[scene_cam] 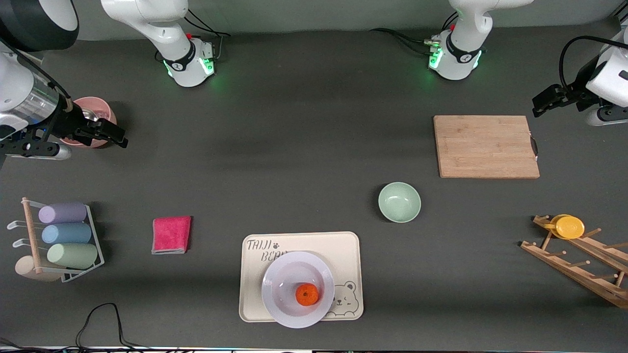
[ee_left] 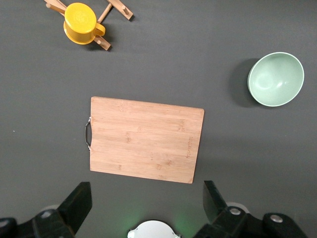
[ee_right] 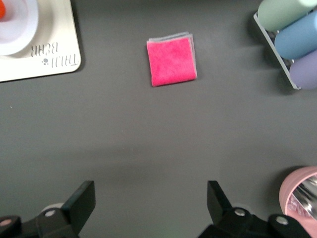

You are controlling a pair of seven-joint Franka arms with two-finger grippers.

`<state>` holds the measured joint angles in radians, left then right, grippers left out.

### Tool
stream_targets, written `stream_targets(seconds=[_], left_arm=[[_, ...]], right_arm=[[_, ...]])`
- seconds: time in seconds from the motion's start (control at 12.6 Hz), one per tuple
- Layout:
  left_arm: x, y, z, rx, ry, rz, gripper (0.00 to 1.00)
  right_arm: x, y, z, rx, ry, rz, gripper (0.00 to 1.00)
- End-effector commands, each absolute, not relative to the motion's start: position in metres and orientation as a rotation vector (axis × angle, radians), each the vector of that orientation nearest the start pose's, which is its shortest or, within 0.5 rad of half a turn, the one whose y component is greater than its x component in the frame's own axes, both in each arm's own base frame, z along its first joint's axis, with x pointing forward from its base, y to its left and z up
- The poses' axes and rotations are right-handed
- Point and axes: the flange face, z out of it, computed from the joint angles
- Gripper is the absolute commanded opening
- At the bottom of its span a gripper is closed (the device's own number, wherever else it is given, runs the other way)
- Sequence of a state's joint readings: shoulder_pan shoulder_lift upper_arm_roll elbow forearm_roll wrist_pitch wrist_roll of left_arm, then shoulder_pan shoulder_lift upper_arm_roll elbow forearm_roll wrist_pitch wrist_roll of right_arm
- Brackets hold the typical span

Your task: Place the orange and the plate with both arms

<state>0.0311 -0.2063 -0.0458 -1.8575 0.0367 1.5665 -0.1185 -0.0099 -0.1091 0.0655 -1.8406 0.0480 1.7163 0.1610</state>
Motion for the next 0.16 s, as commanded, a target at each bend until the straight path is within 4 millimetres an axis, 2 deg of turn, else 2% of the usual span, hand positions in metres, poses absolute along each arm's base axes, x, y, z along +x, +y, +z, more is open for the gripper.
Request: stream_targets(seconds=[0.0,0.08], left_arm=[[0.4801,-0.0074,0.6013,-3.092,-0.184,0.146,1.0],[0.48,-0.0074,0.6011,-3.091,-0.184,0.148,1.0]], right_arm=[[0.5225,0.0392,0.5762,-3.147,0.174,-0.007,1.0],[0.521,0.0414,0.5791,-3.149,0.164,-0.012,1.0]])
